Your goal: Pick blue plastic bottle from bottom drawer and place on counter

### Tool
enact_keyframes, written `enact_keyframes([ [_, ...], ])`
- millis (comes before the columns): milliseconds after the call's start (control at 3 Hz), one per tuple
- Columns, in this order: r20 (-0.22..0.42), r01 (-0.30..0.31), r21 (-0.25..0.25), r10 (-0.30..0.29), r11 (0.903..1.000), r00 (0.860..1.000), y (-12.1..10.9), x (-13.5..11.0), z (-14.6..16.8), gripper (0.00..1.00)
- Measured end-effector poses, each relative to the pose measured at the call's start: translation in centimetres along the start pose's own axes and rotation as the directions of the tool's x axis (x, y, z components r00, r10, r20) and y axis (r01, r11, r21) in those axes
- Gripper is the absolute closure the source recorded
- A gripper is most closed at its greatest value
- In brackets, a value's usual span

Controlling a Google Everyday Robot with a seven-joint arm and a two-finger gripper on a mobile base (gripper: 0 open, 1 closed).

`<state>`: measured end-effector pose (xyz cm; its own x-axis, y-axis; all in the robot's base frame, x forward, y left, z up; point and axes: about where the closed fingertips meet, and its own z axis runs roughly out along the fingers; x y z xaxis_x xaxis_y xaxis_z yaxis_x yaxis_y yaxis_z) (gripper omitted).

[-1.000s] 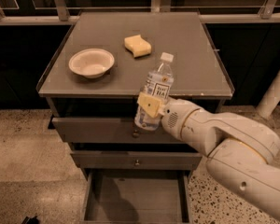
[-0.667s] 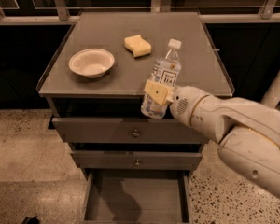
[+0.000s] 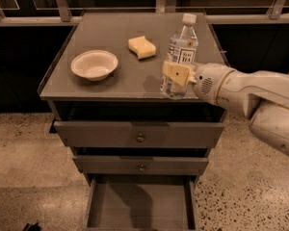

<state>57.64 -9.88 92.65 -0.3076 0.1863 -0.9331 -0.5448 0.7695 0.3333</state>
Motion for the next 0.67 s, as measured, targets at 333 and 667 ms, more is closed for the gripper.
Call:
enact_keyframes([
  [333,-0.003,0.161,-0.062,-0.161,0.9850,0.987,-1.6,-2.6,1.0,1.00],
  [667,-0.018,0.286,-0.115,-0.289,0.9514,0.957,-3.4,-4.2,2.6,1.00],
])
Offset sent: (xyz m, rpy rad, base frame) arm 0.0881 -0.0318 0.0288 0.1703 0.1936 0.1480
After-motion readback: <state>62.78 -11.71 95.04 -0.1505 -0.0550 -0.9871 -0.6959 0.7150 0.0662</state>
